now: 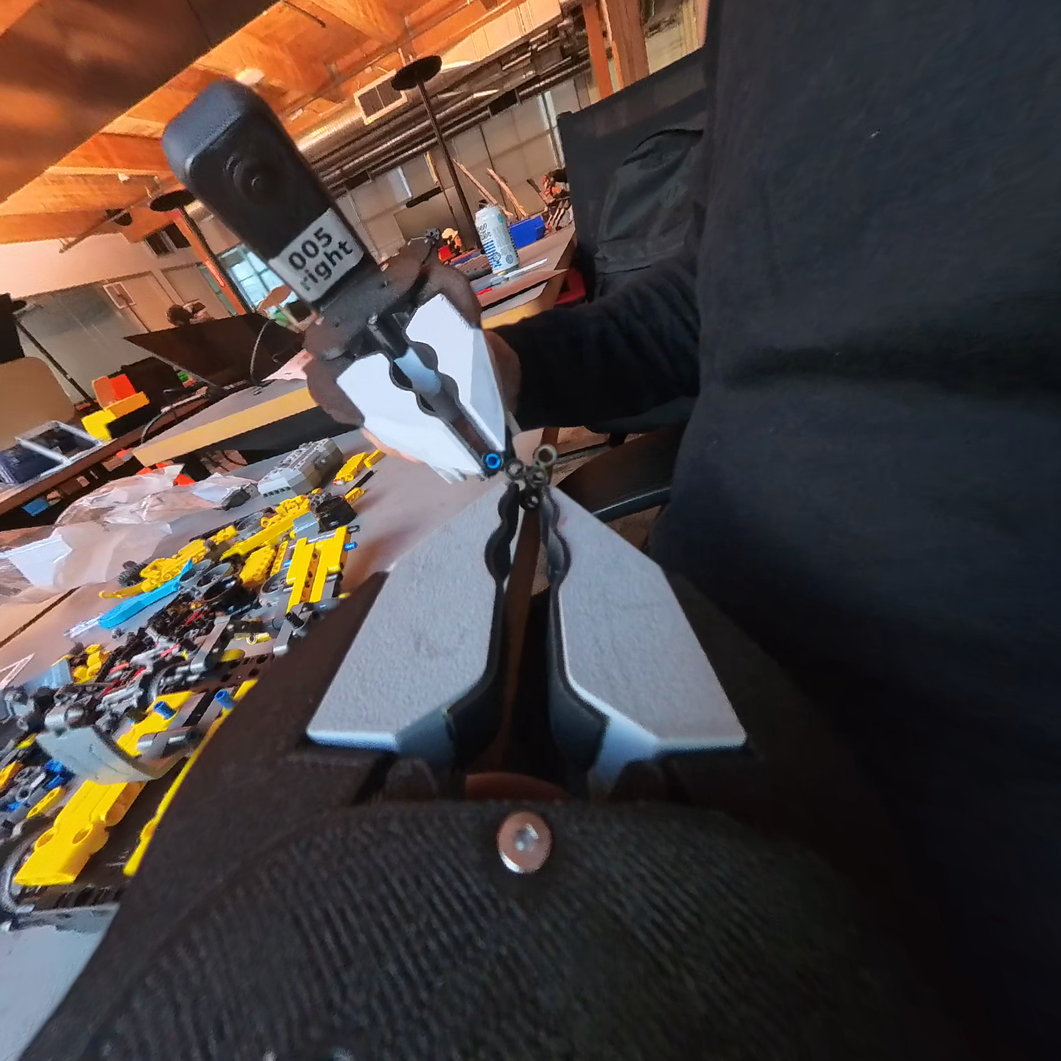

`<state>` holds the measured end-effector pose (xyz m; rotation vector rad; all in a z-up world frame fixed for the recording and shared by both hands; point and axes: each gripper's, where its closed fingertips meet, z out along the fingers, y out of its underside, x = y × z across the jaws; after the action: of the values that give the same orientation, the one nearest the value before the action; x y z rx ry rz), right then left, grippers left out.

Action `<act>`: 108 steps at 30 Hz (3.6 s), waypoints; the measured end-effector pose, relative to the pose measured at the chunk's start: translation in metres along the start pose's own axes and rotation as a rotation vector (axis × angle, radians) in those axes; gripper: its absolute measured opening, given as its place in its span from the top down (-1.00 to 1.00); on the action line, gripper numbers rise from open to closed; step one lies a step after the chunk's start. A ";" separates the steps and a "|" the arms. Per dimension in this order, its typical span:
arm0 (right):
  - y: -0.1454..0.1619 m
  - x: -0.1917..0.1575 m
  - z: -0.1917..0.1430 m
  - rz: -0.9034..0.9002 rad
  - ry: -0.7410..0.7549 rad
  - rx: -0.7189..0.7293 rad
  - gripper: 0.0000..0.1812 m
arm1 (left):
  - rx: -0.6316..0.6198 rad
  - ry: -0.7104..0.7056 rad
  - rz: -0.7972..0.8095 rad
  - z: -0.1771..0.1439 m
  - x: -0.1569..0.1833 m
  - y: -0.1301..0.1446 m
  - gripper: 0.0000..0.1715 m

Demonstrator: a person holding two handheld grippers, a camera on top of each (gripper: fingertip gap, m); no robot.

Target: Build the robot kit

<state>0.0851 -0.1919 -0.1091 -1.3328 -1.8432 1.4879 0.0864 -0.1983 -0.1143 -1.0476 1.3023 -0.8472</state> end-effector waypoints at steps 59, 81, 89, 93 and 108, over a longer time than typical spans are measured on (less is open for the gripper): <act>-0.001 0.025 0.007 -0.141 0.391 -0.084 0.95 | -0.230 -0.119 -0.355 0.003 -0.020 0.025 0.73; 0.004 0.017 0.014 0.269 0.075 0.056 0.98 | -0.342 -0.171 0.013 0.000 -0.018 0.031 0.74; 0.009 0.016 0.015 0.375 0.018 0.072 0.97 | -0.388 -0.191 0.090 0.000 -0.019 0.035 0.74; 0.010 0.018 0.014 0.414 0.012 0.083 0.96 | -0.401 -0.228 0.051 0.001 -0.024 0.039 0.74; -0.003 0.078 -0.018 0.222 0.756 0.184 0.83 | -0.472 -0.851 -0.153 -0.006 -0.093 0.058 0.74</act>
<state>0.0626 -0.1151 -0.1184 -1.7286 -1.0831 0.9955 0.0660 -0.0928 -0.1372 -1.6567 0.6916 -0.1230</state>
